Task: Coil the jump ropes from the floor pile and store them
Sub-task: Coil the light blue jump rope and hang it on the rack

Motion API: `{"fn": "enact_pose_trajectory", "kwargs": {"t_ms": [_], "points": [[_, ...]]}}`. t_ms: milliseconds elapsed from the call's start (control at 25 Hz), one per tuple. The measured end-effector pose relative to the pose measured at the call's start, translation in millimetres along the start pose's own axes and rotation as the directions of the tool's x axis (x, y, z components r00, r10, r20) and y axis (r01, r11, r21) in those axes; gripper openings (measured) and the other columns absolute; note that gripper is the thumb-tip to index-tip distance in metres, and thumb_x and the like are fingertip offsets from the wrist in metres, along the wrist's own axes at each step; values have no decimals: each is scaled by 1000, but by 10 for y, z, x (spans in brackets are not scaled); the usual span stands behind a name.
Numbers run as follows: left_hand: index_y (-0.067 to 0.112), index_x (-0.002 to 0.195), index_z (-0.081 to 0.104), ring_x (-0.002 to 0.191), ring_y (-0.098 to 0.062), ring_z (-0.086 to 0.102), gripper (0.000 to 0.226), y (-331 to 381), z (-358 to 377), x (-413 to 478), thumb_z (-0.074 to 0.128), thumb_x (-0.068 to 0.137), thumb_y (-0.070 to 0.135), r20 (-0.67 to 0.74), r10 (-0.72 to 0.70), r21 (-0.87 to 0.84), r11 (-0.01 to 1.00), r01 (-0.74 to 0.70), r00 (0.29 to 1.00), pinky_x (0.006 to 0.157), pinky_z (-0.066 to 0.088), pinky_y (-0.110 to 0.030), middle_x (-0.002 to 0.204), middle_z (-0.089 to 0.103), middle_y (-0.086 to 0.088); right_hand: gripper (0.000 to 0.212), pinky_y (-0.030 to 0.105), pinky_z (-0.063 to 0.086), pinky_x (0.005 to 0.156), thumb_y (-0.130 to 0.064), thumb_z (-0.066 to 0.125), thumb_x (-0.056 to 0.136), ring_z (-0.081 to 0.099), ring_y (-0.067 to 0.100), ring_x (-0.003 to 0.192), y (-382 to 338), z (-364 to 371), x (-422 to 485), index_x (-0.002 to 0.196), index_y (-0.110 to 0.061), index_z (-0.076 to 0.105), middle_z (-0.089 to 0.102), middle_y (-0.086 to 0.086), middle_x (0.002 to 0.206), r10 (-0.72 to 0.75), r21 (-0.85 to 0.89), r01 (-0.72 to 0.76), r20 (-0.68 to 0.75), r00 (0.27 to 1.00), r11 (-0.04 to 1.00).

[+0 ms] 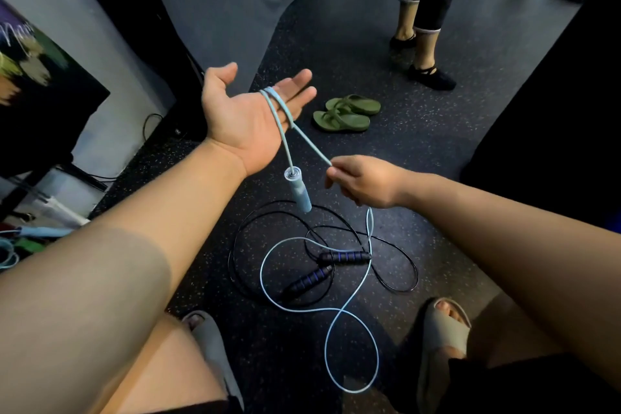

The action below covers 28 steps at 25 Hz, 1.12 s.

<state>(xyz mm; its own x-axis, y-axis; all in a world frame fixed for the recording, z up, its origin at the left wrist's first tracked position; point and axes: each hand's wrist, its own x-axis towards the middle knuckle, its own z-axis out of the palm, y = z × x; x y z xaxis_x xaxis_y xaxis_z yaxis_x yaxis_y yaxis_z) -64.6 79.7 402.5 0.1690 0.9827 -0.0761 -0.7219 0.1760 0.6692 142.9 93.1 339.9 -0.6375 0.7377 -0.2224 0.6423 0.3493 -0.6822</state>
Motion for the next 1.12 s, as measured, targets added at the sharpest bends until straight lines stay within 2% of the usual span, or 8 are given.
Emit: {"fn": "enact_pose_trajectory", "kwargs": {"t_ms": [120,320,480,600,760,880,1000,1120], "points": [[-7,144,32,131,-43,54,81,18,-74,53,25,91,54,-40,5,51,999,-3,999,116,28,-42,136,59,-28,30,7,38,60,-30,39,106,54,-10,65,-163,-31,-33,103,-13,64,54,-13,72,-97,-182,104,44,994,978],[-14,147,19,125,-41,59,81,-66,-112,101,25,95,47,-174,-38,249,965,81,984,114,35,-41,125,65,-31,33,41,47,73,-35,41,104,60,26,75,-342,-95,11,98,-11,63,67,6,82,-273,-386,253,4,962,887],[-15,139,35,100,-27,69,83,-174,-132,83,21,92,51,-133,-200,565,790,240,971,108,37,-41,113,69,-28,27,33,44,65,-34,47,103,62,23,72,-354,-268,33,106,-15,65,66,-3,81,-397,-403,314,-138,908,859],[-9,115,56,105,-40,63,79,-217,-106,1,14,93,54,-31,-359,721,638,270,933,105,40,-42,111,63,-33,25,38,47,62,-39,50,100,57,21,65,-284,-398,63,89,-20,63,59,-5,71,-423,-418,309,-214,880,854],[-5,100,59,100,-44,66,76,-274,-35,-112,5,97,48,-28,-440,786,545,292,898,104,37,-42,92,67,-29,22,40,49,65,-47,54,95,59,19,68,-174,-427,113,84,-29,59,60,-8,71,-438,-357,341,-242,866,870],[-5,87,59,85,-42,67,74,-310,-4,-137,8,97,47,-5,-467,733,600,321,884,95,45,-40,74,63,-19,28,37,48,65,-51,59,91,58,17,70,-106,-410,135,84,-23,61,60,-3,73,-386,-285,304,-298,873,909],[-2,91,59,73,-38,66,67,-269,36,-144,20,89,52,32,-451,586,731,349,892,83,52,-37,63,61,-12,27,22,38,60,-45,56,96,48,5,62,-13,-410,114,77,-25,56,52,-5,68,-268,-147,231,-337,903,962],[-1,92,58,65,-31,59,65,-228,90,-175,31,79,57,51,-386,383,859,339,921,77,50,-34,56,52,-5,41,24,38,57,-45,45,102,42,2,54,44,-303,128,80,-13,58,47,-4,66,-117,-36,112,-330,937,993]]}}
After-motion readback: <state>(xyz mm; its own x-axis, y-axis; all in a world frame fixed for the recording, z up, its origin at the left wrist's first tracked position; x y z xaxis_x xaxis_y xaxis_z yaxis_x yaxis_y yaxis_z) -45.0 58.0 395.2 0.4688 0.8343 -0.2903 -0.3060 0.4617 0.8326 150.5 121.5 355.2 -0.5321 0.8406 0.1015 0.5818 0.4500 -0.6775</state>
